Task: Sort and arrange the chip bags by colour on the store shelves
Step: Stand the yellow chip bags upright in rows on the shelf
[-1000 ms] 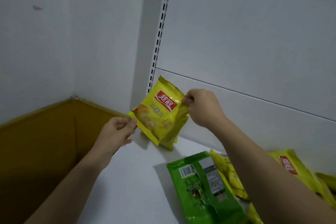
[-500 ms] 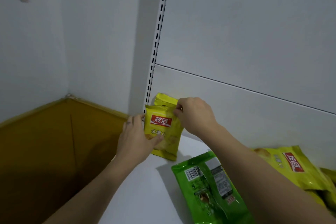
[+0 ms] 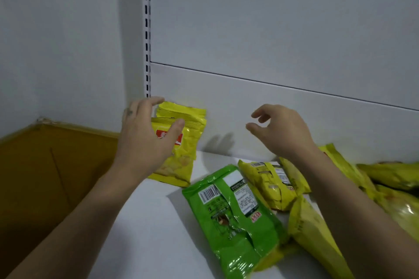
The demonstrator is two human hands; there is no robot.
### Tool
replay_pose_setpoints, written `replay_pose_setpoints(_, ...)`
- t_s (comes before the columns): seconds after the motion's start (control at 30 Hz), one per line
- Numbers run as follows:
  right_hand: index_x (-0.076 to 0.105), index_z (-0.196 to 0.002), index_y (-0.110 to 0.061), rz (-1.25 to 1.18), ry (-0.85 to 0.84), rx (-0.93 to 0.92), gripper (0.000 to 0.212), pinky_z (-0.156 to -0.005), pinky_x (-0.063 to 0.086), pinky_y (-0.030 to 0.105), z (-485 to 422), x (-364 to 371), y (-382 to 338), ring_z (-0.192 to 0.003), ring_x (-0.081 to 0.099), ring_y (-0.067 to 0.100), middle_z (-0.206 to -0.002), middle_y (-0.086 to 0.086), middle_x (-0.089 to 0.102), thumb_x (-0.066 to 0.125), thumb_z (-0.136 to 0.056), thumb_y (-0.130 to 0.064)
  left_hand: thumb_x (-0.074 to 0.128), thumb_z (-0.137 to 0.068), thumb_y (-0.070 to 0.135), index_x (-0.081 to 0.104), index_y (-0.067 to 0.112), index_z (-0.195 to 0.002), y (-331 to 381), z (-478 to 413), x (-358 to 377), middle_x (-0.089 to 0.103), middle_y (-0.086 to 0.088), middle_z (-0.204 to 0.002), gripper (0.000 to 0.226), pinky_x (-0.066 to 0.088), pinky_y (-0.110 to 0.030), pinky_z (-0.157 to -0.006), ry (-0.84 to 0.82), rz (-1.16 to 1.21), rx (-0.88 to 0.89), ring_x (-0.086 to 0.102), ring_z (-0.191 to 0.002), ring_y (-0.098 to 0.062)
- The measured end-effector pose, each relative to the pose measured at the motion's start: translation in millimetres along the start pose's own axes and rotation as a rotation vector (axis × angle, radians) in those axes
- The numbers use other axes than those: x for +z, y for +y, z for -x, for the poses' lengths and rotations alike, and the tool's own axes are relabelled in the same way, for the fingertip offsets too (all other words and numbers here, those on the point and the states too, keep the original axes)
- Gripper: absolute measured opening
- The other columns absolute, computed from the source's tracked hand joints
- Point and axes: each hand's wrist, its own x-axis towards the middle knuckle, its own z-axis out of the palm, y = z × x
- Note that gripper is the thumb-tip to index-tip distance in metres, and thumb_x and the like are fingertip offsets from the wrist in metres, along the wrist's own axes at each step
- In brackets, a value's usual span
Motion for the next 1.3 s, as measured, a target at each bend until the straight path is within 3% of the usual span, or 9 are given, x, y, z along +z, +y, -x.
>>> replay_pose_setpoints(0.07, 0.065, -0.109, -0.028, -0.017, -0.019, 0.112, 0.029, -0.081, 0.044, 0.031, 10, -6, 31, -0.098, 0.059, 0.018, -0.103, -0.008, 0.065, 0.066, -0.084, -0.042, 0.059, -0.078, 0.052, 0.053, 0.024, -0.124, 27, -4, 10, 0.048, 0.009, -0.120, 0.054, 0.044, -0.041, -0.099, -0.073, 0.035, 0.116, 0.046, -0.119, -0.015)
replay_pose_setpoints(0.23, 0.065, -0.112, -0.024, -0.044, -0.044, 0.276, 0.034, -0.080, 0.043, 0.031, 36, -17, 90, -0.101, 0.060, 0.020, -0.108, -0.002, 0.066, 0.068, -0.083, -0.042, 0.059, -0.085, 0.054, 0.050, 0.027, -0.127, 78, 0, 64, 0.051, 0.006, -0.127, 0.051, 0.035, -0.032, -0.098, -0.407, -0.082, 0.309, 0.042, -0.121, -0.015)
replay_pose_setpoints(0.47, 0.064, -0.118, -0.021, -0.010, 0.011, 0.414, 0.044, -0.087, 0.047, 0.035, 61, -39, 163, -0.108, 0.059, 0.024, -0.119, 0.006, 0.064, 0.069, -0.081, -0.045, 0.056, -0.084, 0.059, 0.049, 0.028, -0.128, 126, 10, 138, 0.052, 0.003, -0.130, 0.055, 0.041, -0.040, -0.100, -0.814, -0.300, 0.347, 0.046, -0.123, -0.017)
replay_pose_setpoints(0.67, 0.049, -0.135, -0.023, 0.069, -0.188, 0.422, 0.063, -0.093, 0.044, 0.037, 66, -40, 190, -0.123, 0.051, 0.027, -0.132, 0.007, 0.056, 0.065, -0.082, -0.053, 0.061, -0.082, 0.058, 0.038, 0.027, -0.139, 163, 27, 201, 0.047, -0.002, -0.138, 0.070, 0.043, -0.040, -0.100, -1.024, -0.480, 0.362, 0.047, -0.126, -0.022)
replay_pose_setpoints(0.8, 0.050, -0.129, -0.021, 0.022, -0.146, 0.463, 0.057, -0.085, 0.046, 0.036, 60, -28, 191, -0.116, 0.055, 0.028, -0.124, 0.006, 0.061, 0.065, -0.081, -0.050, 0.067, -0.077, 0.055, 0.026, 0.023, -0.146, 167, 30, 231, 0.043, -0.008, -0.140, 0.087, 0.042, -0.042, -0.102, -1.063, -0.467, 0.253, 0.047, -0.127, -0.027)
replay_pose_setpoints(0.93, 0.044, -0.135, -0.027, -0.138, -0.009, 0.335, 0.055, -0.083, 0.045, 0.035, 63, -18, 196, -0.109, 0.058, 0.027, -0.114, 0.001, 0.065, 0.063, -0.083, -0.024, 0.073, -0.068, 0.058, 0.015, 0.025, -0.151, 166, 30, 244, 0.040, -0.008, -0.142, 0.106, 0.039, -0.041, -0.106, -1.141, -0.459, 0.217, 0.042, -0.131, -0.026)
replay_pose_setpoints(1.03, 0.049, -0.133, -0.026, -0.429, 0.185, 0.244, 0.053, -0.082, 0.046, 0.032, 68, -16, 194, -0.091, 0.060, 0.019, -0.094, -0.006, 0.063, 0.067, -0.084, -0.017, 0.076, -0.066, 0.055, 0.013, 0.025, -0.152, 167, 29, 243, 0.036, -0.007, -0.147, 0.110, 0.035, -0.041, -0.110, -0.996, -0.302, 0.203, 0.035, -0.137, -0.024)
replay_pose_setpoints(1.13, 0.060, -0.119, -0.028, -0.669, 0.335, 0.232, 0.042, -0.072, 0.047, 0.023, 75, -19, 192, -0.077, 0.059, 0.008, -0.080, -0.012, 0.061, 0.073, -0.081, -0.015, 0.081, -0.070, 0.044, 0.004, 0.020, -0.153, 176, 27, 231, 0.018, -0.005, -0.157, 0.115, 0.023, -0.036, -0.117, -0.843, -0.185, 0.168, 0.019, -0.145, -0.019)
replay_pose_setpoints(1.3, 0.063, -0.102, -0.036, -0.844, 0.369, 0.155, 0.034, -0.062, 0.043, 0.012, 76, -22, 184, -0.070, 0.058, -0.002, -0.084, -0.015, 0.064, 0.076, -0.080, -0.014, 0.086, -0.066, 0.034, 0.006, 0.033, -0.152, 196, 8, 195, 0.035, 0.005, -0.147, 0.118, 0.037, -0.029, -0.106, -0.646, 0.013, 0.203, 0.036, -0.134, -0.009)
